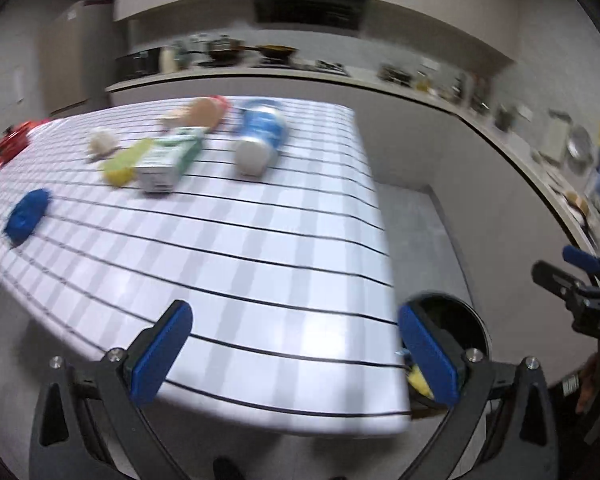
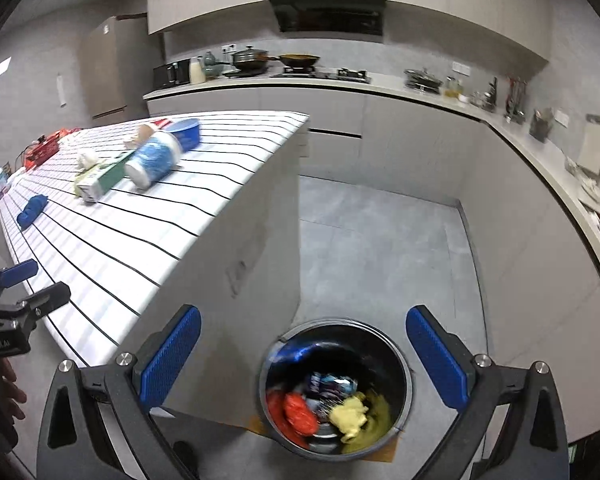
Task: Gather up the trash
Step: 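Move both tools back over the island toward the blue cloth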
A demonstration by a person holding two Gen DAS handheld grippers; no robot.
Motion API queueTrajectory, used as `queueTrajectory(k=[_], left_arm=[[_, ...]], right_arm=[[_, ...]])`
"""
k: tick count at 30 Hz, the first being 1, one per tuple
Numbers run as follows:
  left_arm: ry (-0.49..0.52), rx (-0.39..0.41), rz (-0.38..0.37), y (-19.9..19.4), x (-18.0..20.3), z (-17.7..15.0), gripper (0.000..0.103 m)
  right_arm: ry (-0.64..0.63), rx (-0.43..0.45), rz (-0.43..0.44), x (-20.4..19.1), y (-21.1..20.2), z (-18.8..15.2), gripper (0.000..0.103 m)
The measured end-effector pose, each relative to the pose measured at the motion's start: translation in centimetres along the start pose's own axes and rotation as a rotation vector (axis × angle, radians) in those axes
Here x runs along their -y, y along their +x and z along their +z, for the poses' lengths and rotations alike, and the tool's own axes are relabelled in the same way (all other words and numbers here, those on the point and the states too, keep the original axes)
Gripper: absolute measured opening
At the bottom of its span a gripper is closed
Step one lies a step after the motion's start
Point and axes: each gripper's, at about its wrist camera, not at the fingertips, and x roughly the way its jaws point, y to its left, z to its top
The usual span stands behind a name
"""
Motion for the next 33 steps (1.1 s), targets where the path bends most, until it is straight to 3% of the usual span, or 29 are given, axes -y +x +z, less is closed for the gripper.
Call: queueTrajectory(k=[9, 19, 33], left_arm=[[-0.122, 0.063, 0.127, -0.8, -11.6, 2.2, 0.103], [-0.169, 0.096, 0.199, -1.8, -19.5, 2.4, 0.103], [-0.168, 0.041, 0.282, 2.4, -29.8, 4.4, 0.102]], right_arm=[[-0.049, 0.038, 0.051, -10.0, 1.3, 3.6, 0.103], [-0.083, 0.056, 0.107, -18.6, 2.9, 6.1, 0.103], [-0.042, 0.032, 0.064, -23.7, 8.2, 9.6, 0.103]])
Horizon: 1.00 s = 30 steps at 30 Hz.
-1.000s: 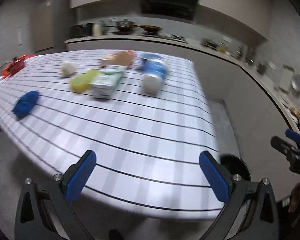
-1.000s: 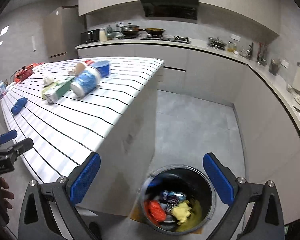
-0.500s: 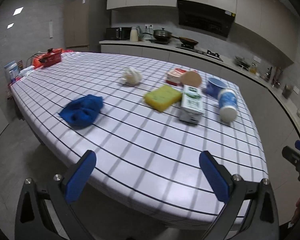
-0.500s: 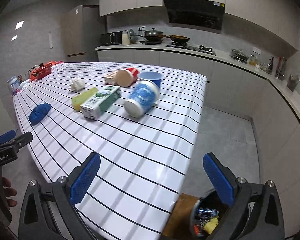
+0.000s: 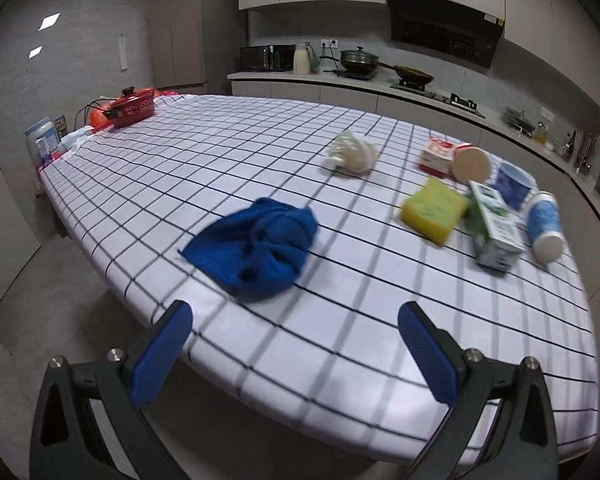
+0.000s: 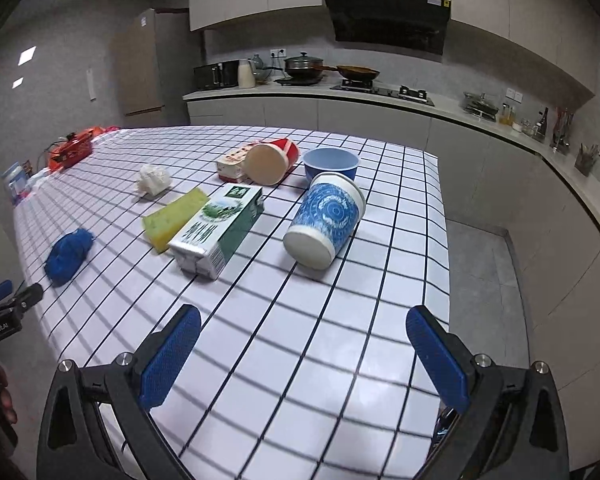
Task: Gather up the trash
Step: 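Move both tools back over the island toward the blue cloth, then grasp the blue cloth with the left tool while the right tool grasps the blue-patterned paper cup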
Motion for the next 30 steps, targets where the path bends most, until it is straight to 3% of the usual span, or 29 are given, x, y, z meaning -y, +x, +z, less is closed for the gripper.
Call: queueTrajectory(k=[3, 8, 10, 18, 20, 23, 25, 30], left_arm=[[-0.004, -0.036, -0.016, 2.5, -1.1, 0.7, 0.091], [0.001, -0.077, -0.031, 5.8, -1.8, 1.7, 0.084], [-0.004, -0.099, -0.054, 6.9, -1.9, 2.0, 0.077], [0.002, -0.121, -0.11, 9.7, -1.3, 4.4, 0.073], [0.018, -0.126, -0.111, 10.5, -0.9, 5.1, 0.073], [0.022, -0.134, -0.128, 11.1, -0.7, 5.9, 0.068], [0.019, -0.134, -0.124, 10.8, -0.8, 6.2, 0.068], [0.006, -0.122, -0.1, 9.5, -2.5, 5.4, 0.076]], right_arm=[[0.017, -0.011, -0.016, 0.0, 1.6, 0.7, 0.103], [0.054, -0.023, -0.046, 0.2, 4.5, 2.1, 0.103], [0.067, -0.028, -0.055, 0.3, 5.7, 2.7, 0.103], [0.1, -0.068, -0.077, 0.6, 10.3, 5.0, 0.103], [0.104, -0.079, -0.081, 0.8, 11.3, 5.5, 0.1], [0.127, -0.101, -0.072, 1.3, 12.8, 6.0, 0.087], [0.152, -0.123, -0.059, 1.8, 13.7, 6.1, 0.072], [0.189, -0.115, -0.031, 2.1, 13.7, 5.9, 0.065]])
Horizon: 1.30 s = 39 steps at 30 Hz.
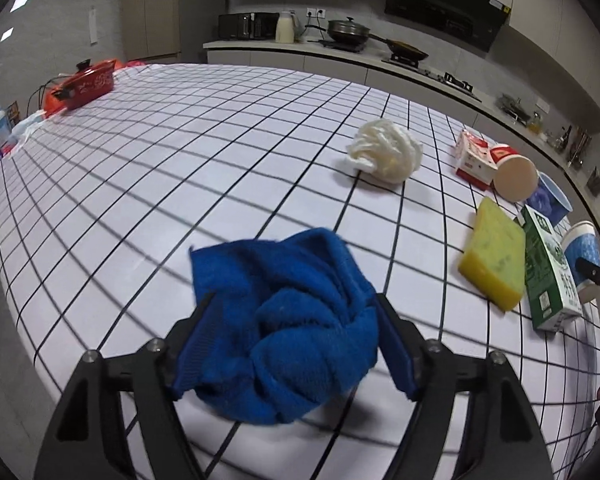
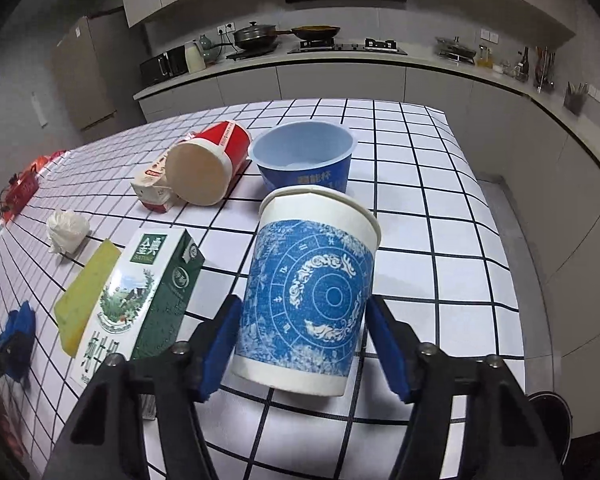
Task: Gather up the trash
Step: 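Grasp the blue cloth with the left tool while the right tool grasps the blue-patterned paper cup, then carry the blue cloth and paper cup over the black bin with both tools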
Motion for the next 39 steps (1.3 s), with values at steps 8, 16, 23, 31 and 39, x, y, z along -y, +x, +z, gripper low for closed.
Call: queueTrajectory(k=[8, 16, 23, 31, 39], left_arm=[[0.031, -0.01, -0.075, 0.8, 0.7, 0.7, 0.038], [0.065, 0.055, -0.144, -2.4, 3.9, 1.2, 0.037], [0.104, 0.082, -0.216, -5.1, 8.0, 0.6, 0.037], [0.175, 0.092, -0.297, -7.7, 14.4, -1.4, 0.037], [0.237, 0.085, -0.352, -10.0, 20.5, -4.2, 0.037]], right_arm=[[-0.015, 0.02, 0.006, -0.8, -0.3, -0.3, 0.06], [-0.041, 0.062, 0.02, -0.7, -3.6, -0.7, 0.059], [-0.06, 0.103, 0.019, 0.4, -7.8, -1.9, 0.059], [-0.047, 0.125, -0.004, 4.0, -12.5, -4.5, 0.059], [-0.007, 0.134, -0.036, 9.4, -16.5, -7.3, 0.059]])
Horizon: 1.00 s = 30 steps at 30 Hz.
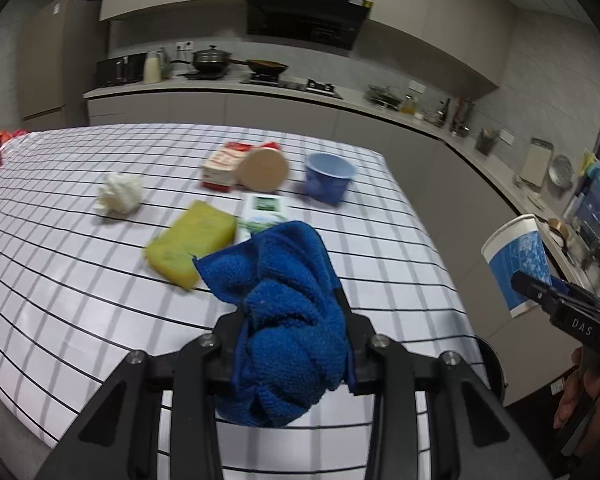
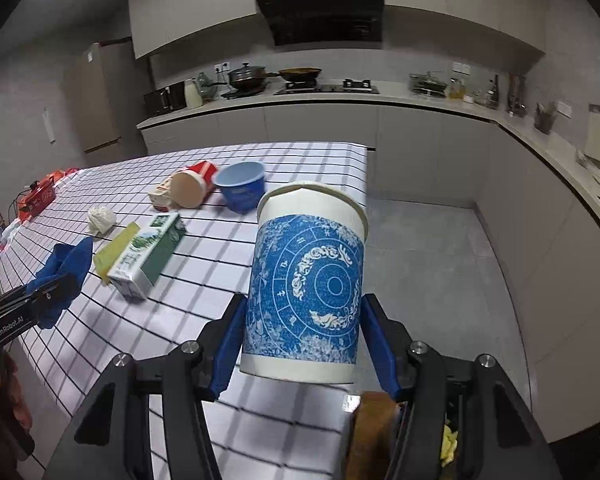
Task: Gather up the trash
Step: 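Carry the blue cloth and paper cup over the black bin with both tools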
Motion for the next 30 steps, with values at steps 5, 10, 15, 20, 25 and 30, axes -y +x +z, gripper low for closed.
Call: queueTrajectory(k=[5, 10, 15, 20, 25, 30], left_arm=[[0.035, -0.013, -0.037, 0.2, 4.0, -0.8, 0.037], [0.073, -0.028, -0.08, 0.7, 8.7, -1.6, 0.037], [0.105, -0.05, -0.113, 1.5, 12.7, -2.4, 0.037], [0.139, -0.07, -0.136, 2.2, 16.4, -3.2, 0.037], [0.171, -0.097, -0.172, 2.9, 20.8, -4.6, 0.037], [0.198, -0.136, -0.203, 4.1, 24.8, -6.4, 0.037]], right_arm=[[0.02, -0.008, -0.03, 3.6, -2.0, -1.8, 0.059], [0.039, -0.02, -0.067, 7.4, -4.0, -3.4, 0.059], [0.064, -0.029, -0.099, 11.3, -5.7, -4.9, 0.059], [0.085, -0.038, -0.122, 14.8, -6.9, -6.4, 0.059], [0.086, -0.057, -0.127, 17.7, -7.4, -8.2, 0.059], [0.073, -0.093, -0.111, 20.2, -7.2, -10.0, 0.059]])
